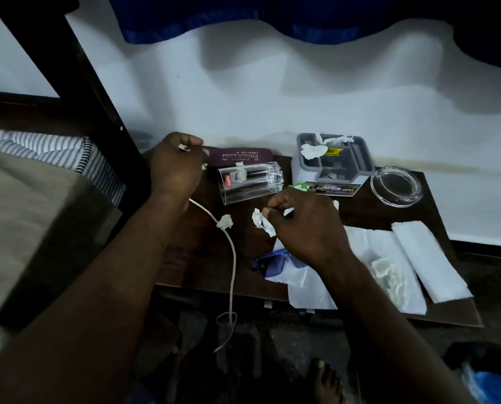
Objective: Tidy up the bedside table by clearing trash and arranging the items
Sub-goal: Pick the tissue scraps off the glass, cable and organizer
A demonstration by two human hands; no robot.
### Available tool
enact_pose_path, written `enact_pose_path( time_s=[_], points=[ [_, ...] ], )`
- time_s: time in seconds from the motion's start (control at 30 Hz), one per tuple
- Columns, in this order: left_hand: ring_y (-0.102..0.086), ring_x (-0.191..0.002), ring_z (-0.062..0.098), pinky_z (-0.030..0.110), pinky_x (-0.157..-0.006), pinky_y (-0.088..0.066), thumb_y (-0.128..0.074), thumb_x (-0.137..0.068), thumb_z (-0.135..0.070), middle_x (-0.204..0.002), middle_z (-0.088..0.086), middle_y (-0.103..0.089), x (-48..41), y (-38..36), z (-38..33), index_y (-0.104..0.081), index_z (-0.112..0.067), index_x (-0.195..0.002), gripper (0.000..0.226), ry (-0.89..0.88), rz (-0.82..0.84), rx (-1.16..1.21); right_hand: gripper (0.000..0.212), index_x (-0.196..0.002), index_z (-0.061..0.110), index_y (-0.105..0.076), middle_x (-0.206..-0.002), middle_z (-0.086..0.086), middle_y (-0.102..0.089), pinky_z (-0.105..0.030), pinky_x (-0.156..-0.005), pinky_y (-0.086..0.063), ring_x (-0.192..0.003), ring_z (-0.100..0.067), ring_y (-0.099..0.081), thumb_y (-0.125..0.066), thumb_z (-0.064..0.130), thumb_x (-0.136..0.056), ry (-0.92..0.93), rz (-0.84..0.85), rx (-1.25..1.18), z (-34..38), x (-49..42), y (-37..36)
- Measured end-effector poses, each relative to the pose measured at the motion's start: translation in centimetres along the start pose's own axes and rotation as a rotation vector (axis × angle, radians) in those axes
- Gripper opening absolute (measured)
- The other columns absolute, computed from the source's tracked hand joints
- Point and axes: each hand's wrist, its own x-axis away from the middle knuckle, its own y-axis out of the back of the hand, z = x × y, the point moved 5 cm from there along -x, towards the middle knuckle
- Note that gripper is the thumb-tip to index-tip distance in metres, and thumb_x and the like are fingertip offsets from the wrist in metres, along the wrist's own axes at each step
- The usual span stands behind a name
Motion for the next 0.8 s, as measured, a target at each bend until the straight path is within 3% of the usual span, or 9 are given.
enact_pose_path(
  time_s=[0.1,0.23,0.37,0.53,0.8],
  points=[
    [-0.056,-0.055,0.007,0.016,-0.046,-0.042,-0.063,-0.087,-0.006,-0.082,-0.002,-0.071,-1.2,-1.4,0.1,-0.074,-0.02,-0.093,0.019,0.011,0.12,-0.144,0.011,-0.092,0.029,-0.075,-0.093,0.014,-0.076,-0.035,-0.085,-0.055,-0.087,-0.008,-0.07,-0.076,0.039,-0.089,0.013,0.006,0.007,-0.1,-0.1,-0.3],
    [-0.07,-0.088,0.015,0.021,-0.072,-0.048,-0.052,-0.09,-0.002,-0.105,-0.001,-0.076,-1.6,-2.9,0.2,-0.076,-0.027,-0.105,0.038,-0.035,0.361,-0.359,0.009,-0.088,0.029,-0.075,-0.09,0.015,-0.076,-0.036,-0.085,-0.055,-0.087,-0.007,-0.07,-0.076,0.038,-0.089,0.021,-0.001,0.012,-0.3,-0.1,-0.2],
    [-0.063,-0.102,0.016,0.02,-0.072,-0.047,-0.043,-0.095,0.002,-0.126,-0.001,-0.069,-1.6,-3.6,-1.2,-0.067,-0.032,-0.132,0.056,-0.132,0.543,-0.61,0.01,-0.087,0.028,-0.075,-0.089,0.014,-0.077,-0.034,-0.083,-0.053,-0.084,-0.007,-0.07,-0.076,0.038,-0.089,0.034,0.002,0.041,-0.4,-0.2,-0.4],
    [-0.055,-0.127,0.027,0.03,-0.093,-0.043,-0.043,-0.092,0.002,-0.154,0.0,-0.051,-2.2,-4.8,-1.5,-0.056,-0.048,-0.14,0.071,-0.287,0.708,-0.99,0.009,-0.087,0.029,-0.077,-0.087,0.015,-0.077,-0.026,-0.08,-0.052,-0.081,-0.003,-0.069,-0.077,0.038,-0.089,0.045,0.002,0.03,-0.5,-0.2,-0.5],
    [-0.056,-0.125,0.027,0.034,-0.1,-0.046,-0.047,-0.096,-0.007,-0.148,-0.002,-0.057,-2.3,-5.7,-2.2,-0.062,-0.047,-0.135,0.058,-0.396,0.772,-1.093,0.01,-0.089,0.028,-0.077,-0.09,0.014,-0.078,-0.026,-0.08,-0.05,-0.08,-0.005,-0.07,-0.077,0.038,-0.089,0.029,0.009,0.045,-0.6,-0.3,-0.7]
  ],
)
